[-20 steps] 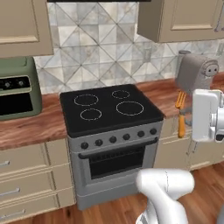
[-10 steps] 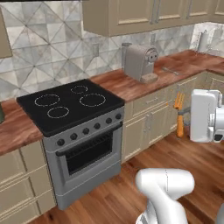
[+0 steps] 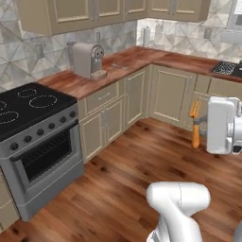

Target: Take the fork and place it on the left side of the plate. Then take the spoon and place it on the right side of the plate. Make sure they're directly next to the plate.

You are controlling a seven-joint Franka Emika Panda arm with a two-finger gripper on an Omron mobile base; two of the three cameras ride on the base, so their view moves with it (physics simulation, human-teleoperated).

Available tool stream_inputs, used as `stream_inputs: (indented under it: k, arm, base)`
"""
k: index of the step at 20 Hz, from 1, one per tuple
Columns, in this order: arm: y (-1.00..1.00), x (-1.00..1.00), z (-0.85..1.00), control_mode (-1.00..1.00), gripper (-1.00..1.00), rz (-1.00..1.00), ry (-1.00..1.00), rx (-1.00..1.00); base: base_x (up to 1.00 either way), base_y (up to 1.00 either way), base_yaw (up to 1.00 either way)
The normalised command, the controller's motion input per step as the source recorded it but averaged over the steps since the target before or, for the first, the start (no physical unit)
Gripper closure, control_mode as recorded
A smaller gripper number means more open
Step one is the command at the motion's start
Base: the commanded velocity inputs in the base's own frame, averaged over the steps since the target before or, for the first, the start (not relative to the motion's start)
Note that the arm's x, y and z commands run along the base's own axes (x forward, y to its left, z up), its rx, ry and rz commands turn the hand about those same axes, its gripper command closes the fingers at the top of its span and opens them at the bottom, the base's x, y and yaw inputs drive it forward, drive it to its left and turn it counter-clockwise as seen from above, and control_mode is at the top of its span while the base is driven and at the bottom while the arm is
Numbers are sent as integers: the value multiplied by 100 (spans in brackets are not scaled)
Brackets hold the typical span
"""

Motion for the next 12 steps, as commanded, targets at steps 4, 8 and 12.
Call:
stream_inputs:
  k: [4, 8, 12]
  arm:
    - [0, 0, 0, 100, 100, 0, 0, 0]
    - [0, 0, 0, 100, 100, 0, 0, 0]
    - [0, 0, 0, 100, 100, 0, 0, 0]
  base:
    - [-94, 0, -32]
    - [-97, 0, -28]
    - [-100, 0, -26]
